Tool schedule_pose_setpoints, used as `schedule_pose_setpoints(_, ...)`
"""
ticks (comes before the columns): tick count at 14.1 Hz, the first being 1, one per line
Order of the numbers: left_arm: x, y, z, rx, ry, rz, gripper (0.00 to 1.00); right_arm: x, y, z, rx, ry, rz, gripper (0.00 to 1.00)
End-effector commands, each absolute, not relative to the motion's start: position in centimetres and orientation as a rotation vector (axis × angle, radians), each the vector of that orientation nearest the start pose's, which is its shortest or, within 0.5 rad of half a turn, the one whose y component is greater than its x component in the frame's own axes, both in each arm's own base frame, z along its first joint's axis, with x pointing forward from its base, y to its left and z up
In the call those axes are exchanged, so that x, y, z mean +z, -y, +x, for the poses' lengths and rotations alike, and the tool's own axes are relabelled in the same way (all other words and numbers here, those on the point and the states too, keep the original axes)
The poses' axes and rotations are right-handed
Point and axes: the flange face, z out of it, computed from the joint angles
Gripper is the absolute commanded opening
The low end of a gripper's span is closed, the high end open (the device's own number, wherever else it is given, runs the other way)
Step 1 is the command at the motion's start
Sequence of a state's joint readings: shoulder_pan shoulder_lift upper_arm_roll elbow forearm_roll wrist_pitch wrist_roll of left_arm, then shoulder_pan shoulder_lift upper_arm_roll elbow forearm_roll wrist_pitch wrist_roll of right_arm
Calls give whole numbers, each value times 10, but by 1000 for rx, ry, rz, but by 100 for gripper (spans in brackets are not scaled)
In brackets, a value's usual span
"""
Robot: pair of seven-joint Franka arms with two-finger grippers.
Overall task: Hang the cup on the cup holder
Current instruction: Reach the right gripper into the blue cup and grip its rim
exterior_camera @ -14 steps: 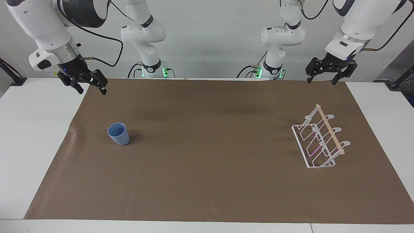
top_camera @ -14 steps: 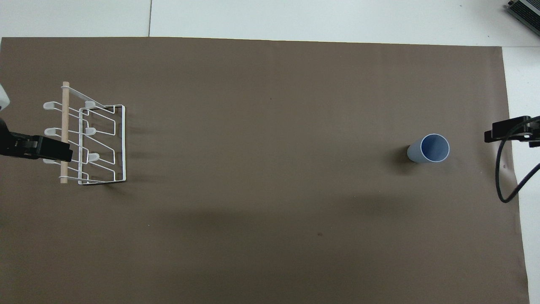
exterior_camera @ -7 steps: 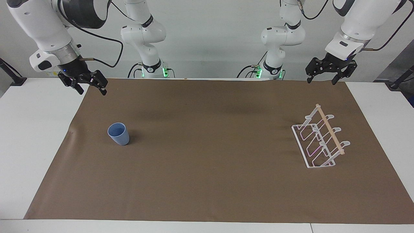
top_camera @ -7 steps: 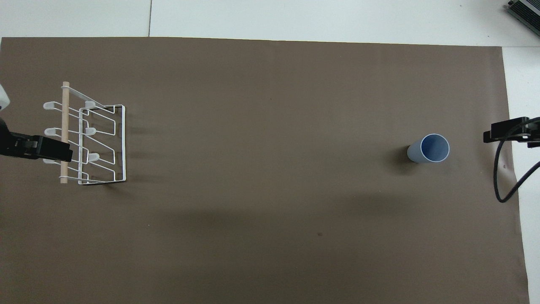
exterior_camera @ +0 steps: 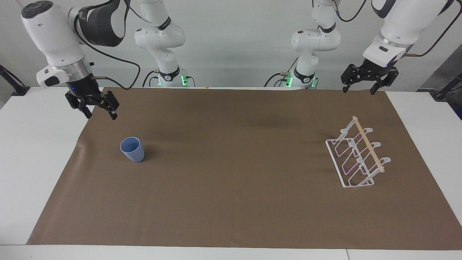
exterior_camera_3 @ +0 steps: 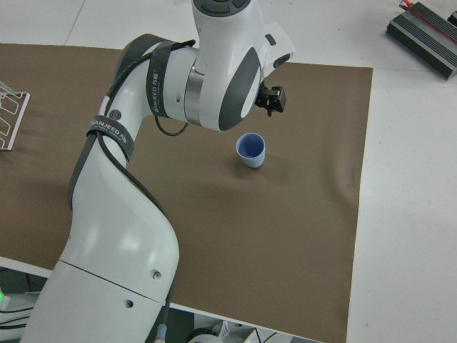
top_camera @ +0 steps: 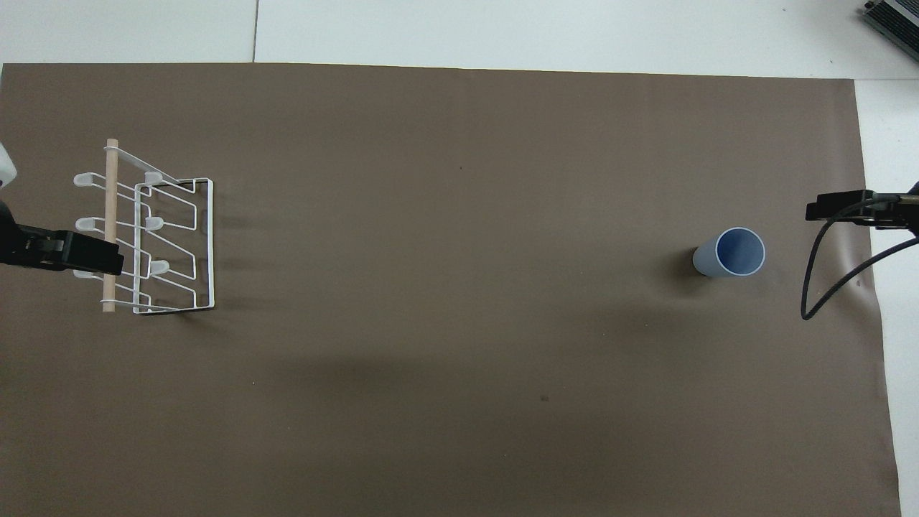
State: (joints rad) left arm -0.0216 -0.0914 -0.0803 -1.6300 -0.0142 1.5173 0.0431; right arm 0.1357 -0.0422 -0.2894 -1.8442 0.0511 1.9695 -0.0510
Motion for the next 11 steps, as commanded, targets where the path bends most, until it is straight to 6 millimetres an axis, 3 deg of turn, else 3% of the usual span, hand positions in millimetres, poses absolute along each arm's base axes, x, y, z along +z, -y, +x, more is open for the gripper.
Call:
schedule_pose_setpoints(1, 642, 54, 509, 34, -238, -3133, 100, 528, 88, 553, -236, -139, -3113, 100)
schedule_pose_setpoints(7, 641, 54, 509, 37, -240, -3132, 100, 452, 89, 552, -138, 54, -3165, 100)
schedule_pose_setpoints(11, 641, 54, 509, 37, -240, -3132, 100, 426, 90, 561, -135, 67, -3179, 100)
